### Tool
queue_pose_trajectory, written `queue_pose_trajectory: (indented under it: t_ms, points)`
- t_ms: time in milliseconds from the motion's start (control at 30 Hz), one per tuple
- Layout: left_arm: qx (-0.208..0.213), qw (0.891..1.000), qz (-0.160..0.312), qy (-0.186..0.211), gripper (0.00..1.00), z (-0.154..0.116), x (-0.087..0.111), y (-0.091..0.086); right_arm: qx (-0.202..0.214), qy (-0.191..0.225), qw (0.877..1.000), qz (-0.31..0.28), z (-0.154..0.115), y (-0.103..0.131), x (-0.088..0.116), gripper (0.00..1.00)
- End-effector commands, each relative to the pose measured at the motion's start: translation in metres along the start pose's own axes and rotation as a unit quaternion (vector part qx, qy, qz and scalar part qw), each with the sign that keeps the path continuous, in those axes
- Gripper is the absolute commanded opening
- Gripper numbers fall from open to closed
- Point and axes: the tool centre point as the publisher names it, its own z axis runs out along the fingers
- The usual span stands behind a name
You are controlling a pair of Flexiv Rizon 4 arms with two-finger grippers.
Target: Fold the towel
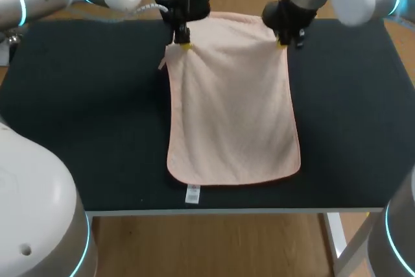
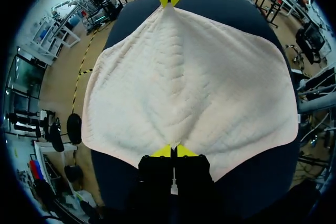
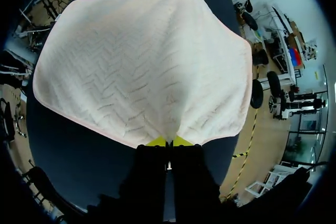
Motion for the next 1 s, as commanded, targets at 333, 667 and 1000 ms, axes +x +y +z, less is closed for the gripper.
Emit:
queue_pose_trajectory:
  t_ms: [333, 667, 1000]
  points:
    - [-0.009, 0.995, 0.033, -0.097, 0.00, -0.135, -0.003, -0.013, -0.034, -0.111, 0.992, -0.047, -0.154, 0.004, -0.023, 0.00]
    - [-0.033, 0.978, 0.039, -0.201, 0.00, -0.228, -0.054, -0.022, -0.024, -0.199, 0.976, -0.083, -0.234, 0.018, -0.072, 0.00]
    - [-0.060, 0.954, 0.046, -0.291, 0.00, -0.296, -0.097, -0.031, -0.003, -0.295, 0.949, -0.111, -0.307, 0.031, -0.135, 0.00]
